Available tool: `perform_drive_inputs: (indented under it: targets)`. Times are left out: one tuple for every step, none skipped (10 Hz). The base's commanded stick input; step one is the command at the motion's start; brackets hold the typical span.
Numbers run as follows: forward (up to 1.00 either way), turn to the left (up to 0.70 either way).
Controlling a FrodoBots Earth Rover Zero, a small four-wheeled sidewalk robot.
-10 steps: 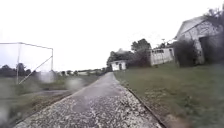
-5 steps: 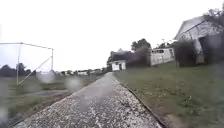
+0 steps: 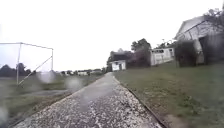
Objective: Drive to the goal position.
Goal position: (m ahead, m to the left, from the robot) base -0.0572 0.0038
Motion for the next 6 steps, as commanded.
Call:
perform_drive_inputs:
  targets:
    - [0.0, 0.13]
    - [0.0, 0.0]
    - [0.0, 0.0]
    - [0.0, 0.0]
    - [0.0, 0.0]
    - [0.0, 0.0]
